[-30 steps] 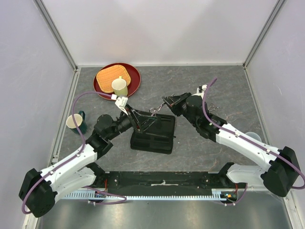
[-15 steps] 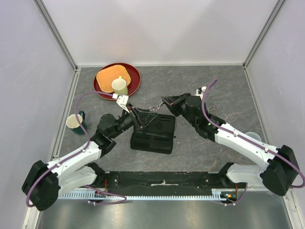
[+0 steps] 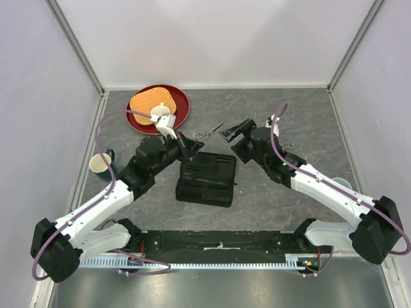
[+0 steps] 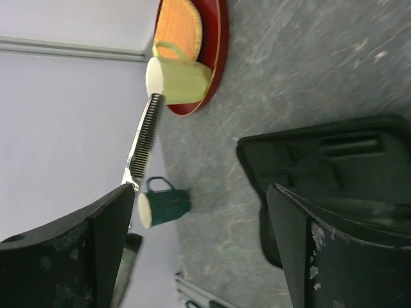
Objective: Sort the hair-cutting tools
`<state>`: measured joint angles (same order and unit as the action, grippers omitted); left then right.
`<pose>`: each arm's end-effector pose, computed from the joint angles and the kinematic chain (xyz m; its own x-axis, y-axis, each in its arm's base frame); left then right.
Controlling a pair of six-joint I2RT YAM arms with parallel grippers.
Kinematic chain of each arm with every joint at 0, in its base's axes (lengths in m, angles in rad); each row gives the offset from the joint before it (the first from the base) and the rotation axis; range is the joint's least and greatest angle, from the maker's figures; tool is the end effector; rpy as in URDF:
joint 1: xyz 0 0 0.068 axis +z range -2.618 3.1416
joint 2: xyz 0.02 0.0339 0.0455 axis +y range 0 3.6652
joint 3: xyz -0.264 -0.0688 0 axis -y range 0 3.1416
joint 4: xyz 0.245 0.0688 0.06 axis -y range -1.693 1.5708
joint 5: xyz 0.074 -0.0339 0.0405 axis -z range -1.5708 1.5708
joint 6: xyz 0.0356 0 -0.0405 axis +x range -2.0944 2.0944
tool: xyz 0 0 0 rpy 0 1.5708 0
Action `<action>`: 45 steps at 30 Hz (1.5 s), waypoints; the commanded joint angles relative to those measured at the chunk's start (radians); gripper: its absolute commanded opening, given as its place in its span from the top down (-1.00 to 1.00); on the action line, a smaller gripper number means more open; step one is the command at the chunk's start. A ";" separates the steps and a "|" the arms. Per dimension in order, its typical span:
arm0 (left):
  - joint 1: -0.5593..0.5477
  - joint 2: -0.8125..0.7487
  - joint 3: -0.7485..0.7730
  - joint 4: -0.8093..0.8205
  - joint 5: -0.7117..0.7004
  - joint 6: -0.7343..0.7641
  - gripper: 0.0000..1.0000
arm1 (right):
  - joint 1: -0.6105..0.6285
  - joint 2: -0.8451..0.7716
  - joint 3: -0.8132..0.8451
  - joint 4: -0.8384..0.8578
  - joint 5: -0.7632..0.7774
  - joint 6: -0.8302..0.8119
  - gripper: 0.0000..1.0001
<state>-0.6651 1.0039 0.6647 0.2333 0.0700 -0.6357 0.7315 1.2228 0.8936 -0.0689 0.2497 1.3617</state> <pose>0.1858 -0.1489 0.2997 -0.4649 -0.3881 -0.7958 0.4900 0.6358 -0.5964 0.2152 0.1813 0.2972 -0.5272 0.8005 -0.2851 0.1830 0.4346 0.8818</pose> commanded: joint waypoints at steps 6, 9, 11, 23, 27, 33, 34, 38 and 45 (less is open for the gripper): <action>0.277 0.064 0.167 -0.491 0.319 0.053 0.95 | -0.093 -0.068 -0.005 -0.144 -0.116 -0.429 -0.57; 0.361 0.071 0.154 -0.526 0.398 0.064 0.95 | -0.098 0.006 0.016 -0.256 -0.135 -0.541 -0.41; 0.396 0.070 0.157 -0.555 0.407 0.088 0.95 | -0.098 0.058 0.005 -0.275 -0.151 -0.600 -0.34; 0.489 0.093 0.171 -0.603 0.537 0.134 0.95 | -0.096 0.325 -0.027 -0.220 -0.230 -0.717 0.06; 0.493 0.090 0.161 -0.618 0.548 0.153 0.95 | -0.098 0.377 -0.022 -0.212 -0.198 -0.728 0.23; 0.498 0.105 0.145 -0.592 0.574 0.146 0.95 | -0.115 0.431 0.001 -0.215 -0.155 -0.783 0.68; 0.498 0.110 0.145 -0.589 0.577 0.148 0.95 | -0.119 0.438 0.010 -0.227 -0.155 -0.800 0.80; 0.498 0.122 0.139 -0.594 0.582 0.148 0.95 | -0.135 0.460 0.045 -0.235 -0.133 -0.846 1.00; 0.499 0.163 0.092 -0.527 0.564 0.050 0.95 | -0.138 0.475 0.134 -0.221 -0.107 -0.917 0.72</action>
<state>-0.1711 1.1431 0.7864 -0.3790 0.6086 -0.5293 0.6052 1.6779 0.9565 -0.2974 0.0784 0.5144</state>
